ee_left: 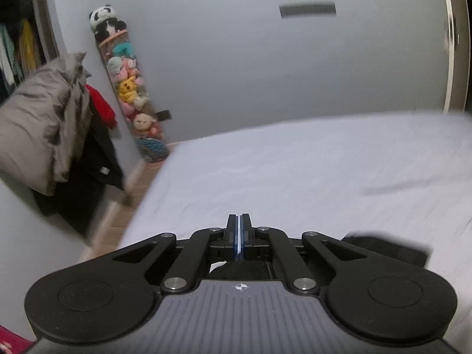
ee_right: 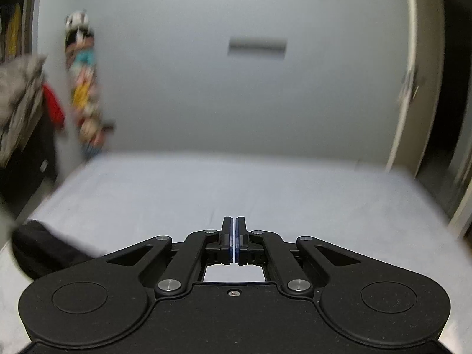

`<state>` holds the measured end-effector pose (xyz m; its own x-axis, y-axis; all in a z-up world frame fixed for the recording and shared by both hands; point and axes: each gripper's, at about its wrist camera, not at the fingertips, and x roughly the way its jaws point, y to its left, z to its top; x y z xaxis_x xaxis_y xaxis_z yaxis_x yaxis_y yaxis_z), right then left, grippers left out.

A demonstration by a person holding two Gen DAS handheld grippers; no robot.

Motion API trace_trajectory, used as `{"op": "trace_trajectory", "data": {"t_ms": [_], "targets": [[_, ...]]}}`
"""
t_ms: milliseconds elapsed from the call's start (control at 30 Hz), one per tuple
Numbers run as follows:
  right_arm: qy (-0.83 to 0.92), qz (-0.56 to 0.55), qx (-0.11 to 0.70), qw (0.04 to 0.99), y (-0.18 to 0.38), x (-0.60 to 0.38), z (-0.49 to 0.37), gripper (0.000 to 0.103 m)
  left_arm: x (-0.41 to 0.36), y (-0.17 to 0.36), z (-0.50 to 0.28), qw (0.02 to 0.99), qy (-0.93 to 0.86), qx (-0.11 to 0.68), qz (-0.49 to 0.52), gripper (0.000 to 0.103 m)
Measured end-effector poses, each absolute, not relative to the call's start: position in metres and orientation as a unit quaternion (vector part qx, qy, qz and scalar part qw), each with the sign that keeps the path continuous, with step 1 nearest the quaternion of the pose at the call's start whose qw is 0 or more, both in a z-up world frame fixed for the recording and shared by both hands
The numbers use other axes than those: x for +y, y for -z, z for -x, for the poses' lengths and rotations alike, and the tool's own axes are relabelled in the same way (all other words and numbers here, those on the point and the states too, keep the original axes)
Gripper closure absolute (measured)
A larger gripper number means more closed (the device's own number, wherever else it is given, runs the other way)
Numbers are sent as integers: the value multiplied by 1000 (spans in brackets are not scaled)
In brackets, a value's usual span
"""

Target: Fold clothes

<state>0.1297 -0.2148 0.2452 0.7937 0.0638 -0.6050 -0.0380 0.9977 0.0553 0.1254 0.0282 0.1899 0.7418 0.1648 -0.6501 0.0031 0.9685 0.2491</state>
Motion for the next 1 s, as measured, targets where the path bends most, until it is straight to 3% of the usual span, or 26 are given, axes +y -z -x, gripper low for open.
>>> {"op": "trace_trajectory", "data": {"t_ms": [133,300,400,500,867,1000], "targets": [[-76,-16,394,916,-158,-192,-131,102,47,-152,-125,910,-32,396,-116,102],[-105,3,440,892,-89,-163,-124,98,64,-104,-117,888,21,436,-142,100],[-115,14,467,877,-54,-151,-125,85,67,-65,-103,865,80,452,-202,98],[-115,25,477,871,-33,-143,-127,76,63,-35,-90,852,88,460,-233,91],[-121,63,471,872,9,-120,-130,71,130,8,-120,881,20,430,-195,91],[-121,57,444,886,18,-113,-128,63,142,22,-123,887,19,422,-185,90]]}}
